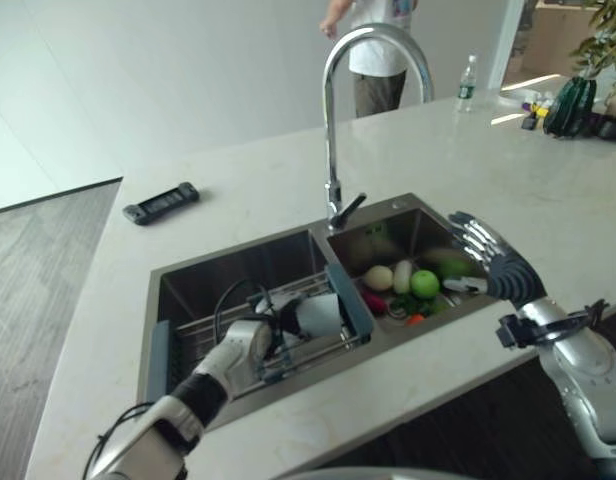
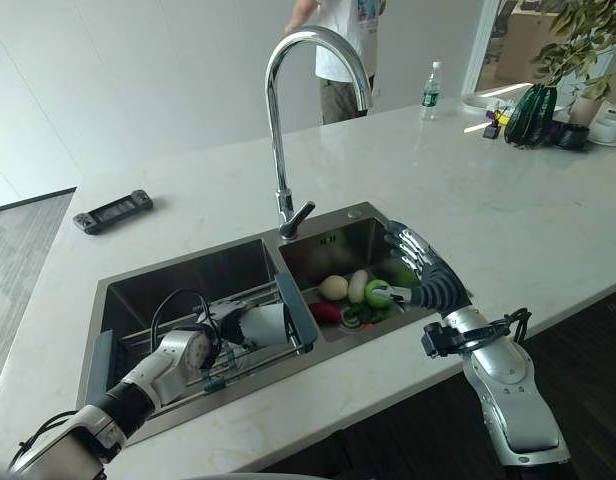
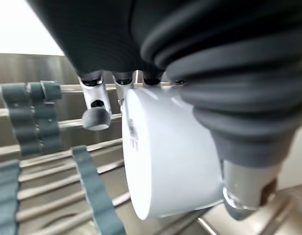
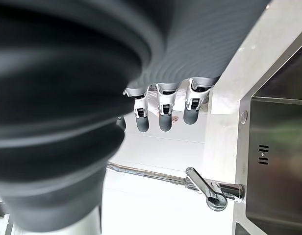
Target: Place the dishes in the dishwasher.
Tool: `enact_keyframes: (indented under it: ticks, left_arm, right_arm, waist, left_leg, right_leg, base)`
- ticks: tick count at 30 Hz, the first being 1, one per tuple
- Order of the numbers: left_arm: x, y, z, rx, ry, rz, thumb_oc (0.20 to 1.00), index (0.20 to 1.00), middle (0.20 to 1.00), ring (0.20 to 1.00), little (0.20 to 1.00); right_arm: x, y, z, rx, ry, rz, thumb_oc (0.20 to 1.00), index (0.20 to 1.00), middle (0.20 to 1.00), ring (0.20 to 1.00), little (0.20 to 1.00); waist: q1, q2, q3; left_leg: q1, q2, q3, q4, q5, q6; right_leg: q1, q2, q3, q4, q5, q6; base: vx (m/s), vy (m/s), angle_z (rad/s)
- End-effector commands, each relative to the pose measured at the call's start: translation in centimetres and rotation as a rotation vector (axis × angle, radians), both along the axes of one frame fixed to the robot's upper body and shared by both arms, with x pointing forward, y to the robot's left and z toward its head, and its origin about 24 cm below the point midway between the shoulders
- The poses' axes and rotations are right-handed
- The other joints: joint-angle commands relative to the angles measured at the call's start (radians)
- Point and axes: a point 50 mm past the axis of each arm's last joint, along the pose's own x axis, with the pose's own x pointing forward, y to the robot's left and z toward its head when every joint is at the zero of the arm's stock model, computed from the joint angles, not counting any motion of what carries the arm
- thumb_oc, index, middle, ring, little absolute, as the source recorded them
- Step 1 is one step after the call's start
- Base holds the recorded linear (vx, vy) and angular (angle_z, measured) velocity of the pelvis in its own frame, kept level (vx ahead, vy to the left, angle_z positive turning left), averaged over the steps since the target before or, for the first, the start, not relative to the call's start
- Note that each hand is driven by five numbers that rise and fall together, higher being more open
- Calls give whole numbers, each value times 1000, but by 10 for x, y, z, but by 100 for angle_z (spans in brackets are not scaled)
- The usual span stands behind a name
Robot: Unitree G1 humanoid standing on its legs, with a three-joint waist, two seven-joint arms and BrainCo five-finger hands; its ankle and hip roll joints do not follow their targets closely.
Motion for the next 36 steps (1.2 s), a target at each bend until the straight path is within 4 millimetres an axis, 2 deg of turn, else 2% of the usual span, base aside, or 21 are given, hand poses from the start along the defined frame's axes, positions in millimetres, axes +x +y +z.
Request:
enact_keyframes:
  ticks: [1, 6, 9, 10, 13, 16, 22, 28, 31, 33, 34, 36]
  left_arm:
    - [5, 10, 12, -67, -60, 18, 200, 200, 200, 200, 200]
    - [5, 24, 31, -158, -143, 63, 200, 200, 200, 200, 200]
    - [1, 41, 44, -356, -217, 198, 200, 200, 200, 200, 200]
    - [-1, 55, 53, -465, -278, 273, 200, 200, 200, 200, 200]
    - [-5, 71, 65, -580, -373, 342, 200, 200, 200, 200, 200]
    - [-8, 81, 90, -731, -528, 382, 200, 200, 200, 200, 200]
    - [-18, 77, 144, -1098, -751, 310, 200, 200, 200, 200, 200]
    - [-41, 65, 173, -1412, -765, 123, 200, 200, 200, 200, 200]
    - [-48, 57, 180, -1508, -727, 33, 200, 200, 200, 200, 200]
    - [-50, 55, 186, -1550, -718, -28, 200, 200, 200, 200, 200]
    - [-49, 52, 191, -1591, -702, -64, 200, 200, 200, 200, 200]
    - [-45, 47, 198, -1627, -695, -113, 200, 200, 200, 200, 200]
  right_arm:
    - [3, -3, 33, 10, -194, -15, 1000, 1000, 1000, 1000, 1000]
    - [0, -7, 32, 11, -199, -47, 1000, 1000, 1000, 1000, 1000]
    - [-2, -10, 30, 18, -203, -83, 1000, 1000, 1000, 1000, 1000]
    - [-4, -13, 28, 19, -202, -105, 1000, 1000, 1000, 1000, 1000]
    - [-6, -16, 26, 19, -198, -124, 1000, 1000, 1000, 1000, 1000]
    - [-7, -18, 25, 21, -195, -148, 1000, 1000, 1000, 1000, 1000]
    - [-5, -15, 25, 18, -191, -159, 1000, 1000, 1000, 1000, 1000]
    - [-15, -20, 24, 2, -177, -180, 1000, 1000, 1000, 1000, 1000]
    - [-21, -21, 25, 21, -197, -185, 1000, 1000, 1000, 1000, 1000]
    - [-26, -24, 27, 44, -224, -193, 1000, 1000, 1000, 1000, 1000]
    - [-25, -23, 30, 60, -251, -198, 1000, 1000, 1000, 1000, 1000]
    - [-20, -19, 35, 86, -299, -212, 1000, 1000, 1000, 1000, 1000]
  waist:
    - [7, -2, 63]
    - [28, -3, 70]
    - [49, -7, 73]
    - [63, -9, 76]
    - [74, -11, 77]
    - [95, -16, 80]
    - [122, -30, 74]
    - [134, -48, 70]
    - [129, -59, 71]
    - [118, -61, 77]
    - [123, -56, 85]
    - [134, -50, 95]
  left_leg:
    - [57, -21, -32, 8, -135, 27]
    - [56, -23, -44, 8, -134, 26]
    - [53, -24, -56, 8, -132, 23]
    - [52, -24, -61, 8, -130, 20]
    - [51, -23, -69, 8, -126, 16]
    - [49, -25, -84, 8, -122, 12]
    - [38, -27, -117, 8, -113, 4]
    - [16, -34, -153, 8, -104, -3]
    - [-4, -35, -185, 8, -89, -7]
    - [-15, -33, -202, 8, -79, 1]
    - [-27, -24, -205, 8, -67, 5]
    - [-53, -14, -217, 8, -38, 9]
  right_leg:
    - [16, 24, -32, 7, -13, 25]
    - [21, 22, -43, 6, -14, 22]
    - [23, 20, -51, 6, -14, 20]
    - [26, 19, -58, 6, -14, 18]
    - [30, 17, -65, 6, -14, 15]
    - [36, 16, -72, 6, -16, 7]
    - [40, 8, -89, 6, -20, 2]
    - [29, 4, -87, 6, -17, 6]
    - [13, 12, -48, 6, 5, 11]
    - [2, 22, -4, 62, 8, 8]
    - [-21, 25, -11, 188, -13, 8]
    - [-47, 26, -6, 343, -20, 17]
  base:
    - [0, 0, 0]
    - [-2, -8, 7]
    - [-7, -13, 4]
    - [2, -9, 6]
    - [3, -2, 11]
    - [5, 7, 17]
    - [8, 32, 16]
    - [41, 73, 11]
    - [-23, -6, 6]
    - [-160, -88, 11]
    - [-292, -148, 21]
    - [-358, -231, 24]
